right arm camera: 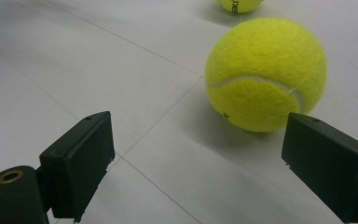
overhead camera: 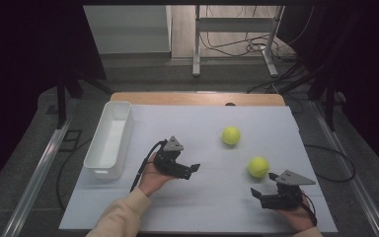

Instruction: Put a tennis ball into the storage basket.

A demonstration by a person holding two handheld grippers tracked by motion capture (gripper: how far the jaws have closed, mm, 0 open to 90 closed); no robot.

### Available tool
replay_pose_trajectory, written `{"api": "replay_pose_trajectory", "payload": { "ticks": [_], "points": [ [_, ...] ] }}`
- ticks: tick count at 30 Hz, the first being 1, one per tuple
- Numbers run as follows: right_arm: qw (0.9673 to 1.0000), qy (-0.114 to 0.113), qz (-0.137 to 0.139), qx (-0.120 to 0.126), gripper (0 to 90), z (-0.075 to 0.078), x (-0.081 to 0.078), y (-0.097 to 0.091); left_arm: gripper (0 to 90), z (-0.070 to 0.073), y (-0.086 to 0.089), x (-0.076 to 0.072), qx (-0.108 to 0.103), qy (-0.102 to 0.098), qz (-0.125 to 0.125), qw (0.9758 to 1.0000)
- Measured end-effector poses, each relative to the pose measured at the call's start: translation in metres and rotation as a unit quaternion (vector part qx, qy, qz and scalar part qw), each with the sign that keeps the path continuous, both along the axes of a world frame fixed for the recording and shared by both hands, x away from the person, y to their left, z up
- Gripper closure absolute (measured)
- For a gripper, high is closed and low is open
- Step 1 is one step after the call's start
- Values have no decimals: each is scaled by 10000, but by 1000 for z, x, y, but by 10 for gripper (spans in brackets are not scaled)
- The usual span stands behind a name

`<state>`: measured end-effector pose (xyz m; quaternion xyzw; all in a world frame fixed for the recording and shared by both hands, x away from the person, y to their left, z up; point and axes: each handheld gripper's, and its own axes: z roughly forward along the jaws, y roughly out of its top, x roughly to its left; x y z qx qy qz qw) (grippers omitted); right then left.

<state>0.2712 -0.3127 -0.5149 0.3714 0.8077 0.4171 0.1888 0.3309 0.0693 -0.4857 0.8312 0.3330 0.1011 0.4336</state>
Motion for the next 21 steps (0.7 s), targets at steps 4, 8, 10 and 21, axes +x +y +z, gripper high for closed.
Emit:
{"api": "replay_pose_trajectory", "payload": {
  "ticks": [4,8,10,21],
  "points": [
    [10000,5,-9,15,98,0,0,0,54,0,-4,4,27,1,-38,10000],
    [10000,3,-20,14,98,0,0,0,54,-1,-10,9,44,26,-79,10000],
    [10000,1,-21,32,97,0,0,0,54,-2,-12,11,51,37,-84,9999],
    [10000,13,10,29,97,-1,0,0,54,1,-29,29,199,37,-158,9997]
  ]
}}
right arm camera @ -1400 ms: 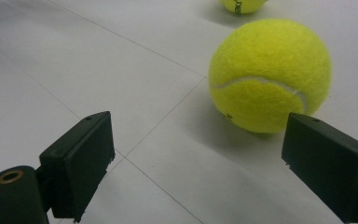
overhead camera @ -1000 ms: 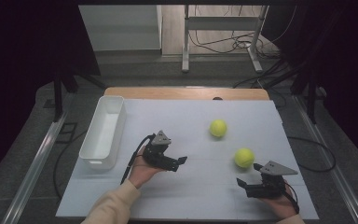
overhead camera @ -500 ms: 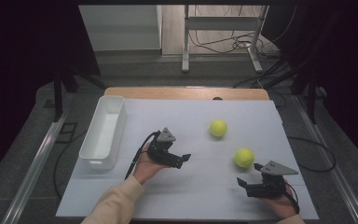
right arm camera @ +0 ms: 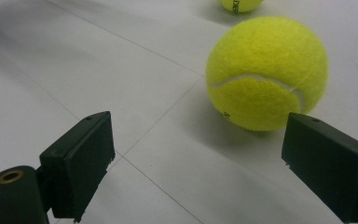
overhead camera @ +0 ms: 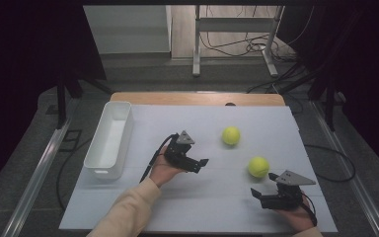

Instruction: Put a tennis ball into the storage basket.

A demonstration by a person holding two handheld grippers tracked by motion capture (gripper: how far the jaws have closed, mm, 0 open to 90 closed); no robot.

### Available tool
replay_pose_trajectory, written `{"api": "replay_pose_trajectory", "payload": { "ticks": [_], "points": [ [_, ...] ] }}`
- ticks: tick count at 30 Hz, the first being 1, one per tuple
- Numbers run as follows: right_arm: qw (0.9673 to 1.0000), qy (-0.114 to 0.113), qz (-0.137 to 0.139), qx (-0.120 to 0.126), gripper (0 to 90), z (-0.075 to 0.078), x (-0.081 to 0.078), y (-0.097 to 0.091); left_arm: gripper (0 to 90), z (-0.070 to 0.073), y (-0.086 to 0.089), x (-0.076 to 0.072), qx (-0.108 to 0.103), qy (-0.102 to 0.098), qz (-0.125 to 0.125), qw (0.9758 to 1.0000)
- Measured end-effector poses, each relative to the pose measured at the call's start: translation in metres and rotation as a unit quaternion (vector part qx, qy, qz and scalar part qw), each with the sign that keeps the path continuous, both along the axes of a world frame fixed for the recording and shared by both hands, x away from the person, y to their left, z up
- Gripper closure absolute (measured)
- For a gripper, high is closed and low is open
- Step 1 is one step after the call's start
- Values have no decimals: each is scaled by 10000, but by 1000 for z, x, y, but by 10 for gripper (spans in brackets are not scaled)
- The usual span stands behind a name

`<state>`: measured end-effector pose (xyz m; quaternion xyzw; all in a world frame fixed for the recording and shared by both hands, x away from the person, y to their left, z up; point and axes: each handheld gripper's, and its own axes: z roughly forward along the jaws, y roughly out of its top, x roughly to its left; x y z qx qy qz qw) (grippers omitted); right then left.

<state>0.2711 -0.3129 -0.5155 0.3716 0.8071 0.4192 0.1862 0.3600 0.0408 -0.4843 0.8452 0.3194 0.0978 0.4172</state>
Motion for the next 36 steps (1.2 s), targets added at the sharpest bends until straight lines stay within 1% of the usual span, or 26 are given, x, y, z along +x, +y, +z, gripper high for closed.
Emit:
{"api": "replay_pose_trajectory", "payload": {
  "ticks": [2,7,9,13,15,19,21,24,25,26,34,36],
  "points": [
    [10000,6,-4,-1,98,0,0,0,55,1,-2,2,-27,-25,-13,10000],
    [10000,7,-8,2,98,0,0,0,55,0,-8,7,-49,39,-71,10000],
    [10000,9,-11,-15,98,0,0,-1,55,0,-11,10,-93,83,-76,9999],
    [10000,7,-21,-16,98,0,0,-1,56,2,-16,14,-127,67,-100,9998],
    [10000,10,-27,-13,98,1,0,-1,56,2,-19,15,-119,85,-104,9998],
    [10000,8,-10,-13,97,0,0,-1,55,2,-24,19,-180,131,-110,9997],
    [10000,6,-10,-13,98,0,0,-1,56,2,-25,19,-160,126,-134,9997],
    [10000,0,-10,-7,98,0,0,-1,56,3,-29,20,-135,58,-149,9998],
    [10000,1,-8,-19,98,1,0,-1,57,3,-30,21,-161,74,-144,9997],
    [10000,-1,-3,-21,98,1,0,-1,57,3,-30,22,-133,73,-147,9998],
    [10000,1,13,-25,98,0,0,-1,57,-1,-34,32,-111,146,-49,9998],
    [10000,0,12,-31,98,0,0,0,57,-2,-35,36,-94,162,-25,9998]
  ]
}}
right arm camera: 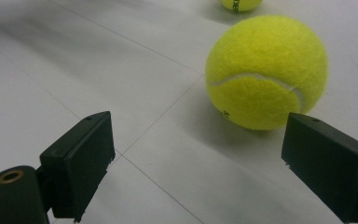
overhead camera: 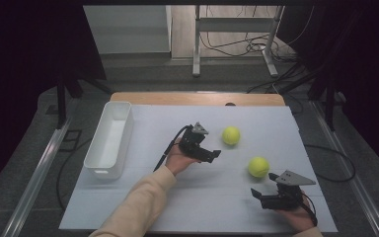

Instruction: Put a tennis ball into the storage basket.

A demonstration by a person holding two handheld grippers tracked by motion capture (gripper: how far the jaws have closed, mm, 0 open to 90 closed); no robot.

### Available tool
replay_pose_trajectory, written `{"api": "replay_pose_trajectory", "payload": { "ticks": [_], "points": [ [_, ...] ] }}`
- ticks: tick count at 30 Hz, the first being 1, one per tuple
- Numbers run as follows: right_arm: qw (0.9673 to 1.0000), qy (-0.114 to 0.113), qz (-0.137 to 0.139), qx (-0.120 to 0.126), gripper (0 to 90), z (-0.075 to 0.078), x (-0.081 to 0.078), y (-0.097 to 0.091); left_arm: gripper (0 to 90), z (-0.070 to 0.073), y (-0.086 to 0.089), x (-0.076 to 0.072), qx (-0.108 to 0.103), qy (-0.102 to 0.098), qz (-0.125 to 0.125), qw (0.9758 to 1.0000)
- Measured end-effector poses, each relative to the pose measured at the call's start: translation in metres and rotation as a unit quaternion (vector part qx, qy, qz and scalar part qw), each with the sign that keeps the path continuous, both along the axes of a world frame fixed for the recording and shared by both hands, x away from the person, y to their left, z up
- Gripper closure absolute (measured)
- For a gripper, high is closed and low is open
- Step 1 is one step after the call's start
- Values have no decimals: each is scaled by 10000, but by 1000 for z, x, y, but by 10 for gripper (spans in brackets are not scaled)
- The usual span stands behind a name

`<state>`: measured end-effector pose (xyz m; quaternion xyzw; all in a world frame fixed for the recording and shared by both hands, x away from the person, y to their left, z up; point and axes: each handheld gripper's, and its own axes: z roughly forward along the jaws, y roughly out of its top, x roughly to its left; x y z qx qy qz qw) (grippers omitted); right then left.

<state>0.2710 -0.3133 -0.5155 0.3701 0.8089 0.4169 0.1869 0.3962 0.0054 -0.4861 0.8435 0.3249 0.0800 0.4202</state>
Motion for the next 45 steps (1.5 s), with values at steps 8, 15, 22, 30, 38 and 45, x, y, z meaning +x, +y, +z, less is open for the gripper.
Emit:
{"api": "replay_pose_trajectory", "payload": {
  "ticks": [8,15,22,30,38,45],
  "points": [
    [10000,-1,-3,-19,99,0,0,0,56,1,-10,12,-55,84,-59,9999],
    [10000,-9,6,-15,100,0,0,0,55,-1,-22,19,43,104,-123,9999],
    [10000,-23,11,-18,101,0,0,0,56,-2,-33,25,14,134,-106,9999],
    [10000,-35,7,-24,101,0,0,-1,57,-2,-40,30,69,120,-114,9998],
    [10000,-61,6,-39,102,1,-1,0,59,-6,-48,37,52,183,-119,9997],
    [10000,-64,-11,-43,102,1,-1,-1,59,-9,-55,41,136,202,-141,9996]
  ]
}}
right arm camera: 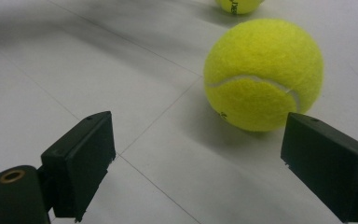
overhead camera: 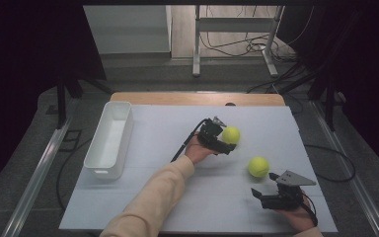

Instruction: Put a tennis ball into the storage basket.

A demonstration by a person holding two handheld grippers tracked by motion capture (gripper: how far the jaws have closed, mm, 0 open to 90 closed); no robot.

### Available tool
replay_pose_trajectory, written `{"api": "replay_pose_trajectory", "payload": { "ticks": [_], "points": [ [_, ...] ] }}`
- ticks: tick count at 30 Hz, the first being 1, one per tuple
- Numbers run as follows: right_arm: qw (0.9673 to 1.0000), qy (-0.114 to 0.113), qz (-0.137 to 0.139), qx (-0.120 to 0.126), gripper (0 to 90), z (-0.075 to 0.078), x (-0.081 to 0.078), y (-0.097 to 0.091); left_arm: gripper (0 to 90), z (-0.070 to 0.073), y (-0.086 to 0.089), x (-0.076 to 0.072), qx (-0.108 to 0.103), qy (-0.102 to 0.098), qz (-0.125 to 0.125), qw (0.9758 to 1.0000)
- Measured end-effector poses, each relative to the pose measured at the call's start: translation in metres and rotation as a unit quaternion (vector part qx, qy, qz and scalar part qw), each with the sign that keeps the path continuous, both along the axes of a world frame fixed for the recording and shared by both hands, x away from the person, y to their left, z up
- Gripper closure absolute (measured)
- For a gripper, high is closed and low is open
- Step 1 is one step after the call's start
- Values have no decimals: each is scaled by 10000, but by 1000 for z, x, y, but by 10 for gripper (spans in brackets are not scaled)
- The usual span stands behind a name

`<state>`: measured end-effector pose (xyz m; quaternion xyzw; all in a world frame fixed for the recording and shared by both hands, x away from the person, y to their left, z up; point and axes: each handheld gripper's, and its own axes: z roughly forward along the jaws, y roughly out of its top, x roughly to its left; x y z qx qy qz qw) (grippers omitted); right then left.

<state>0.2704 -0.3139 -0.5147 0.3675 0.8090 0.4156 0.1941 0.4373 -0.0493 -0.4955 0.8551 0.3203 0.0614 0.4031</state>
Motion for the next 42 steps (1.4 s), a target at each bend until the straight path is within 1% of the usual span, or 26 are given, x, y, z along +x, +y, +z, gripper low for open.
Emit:
{"api": "replay_pose_trajectory", "payload": {
  "ticks": [4,6,14,17,22,26,35,39,42],
  "points": [
    [10000,3,-1,7,102,0,0,0,59,-2,-3,2,35,18,23,10000],
    [10000,0,2,15,102,0,0,0,59,-2,-6,4,99,-5,6,10000],
    [10000,-20,-20,9,103,1,0,-1,59,-4,-10,9,130,14,40,9999],
    [10000,-27,-6,31,103,0,0,-1,59,-7,-12,12,100,27,65,9999],
    [10000,-23,-21,7,103,1,0,-1,58,-12,-13,18,120,81,147,9998],
    [10000,-35,-18,40,103,1,0,-1,58,-15,-15,22,56,115,195,9997],
    [10000,-20,-17,28,103,0,0,-1,62,-22,-18,31,70,147,277,9995],
    [10000,-14,-16,32,103,0,0,-1,78,-23,-18,33,37,119,281,9995],
    [10000,-10,-21,33,103,0,0,-2,108,-23,-19,33,0,44,238,9997]
  ]
}}
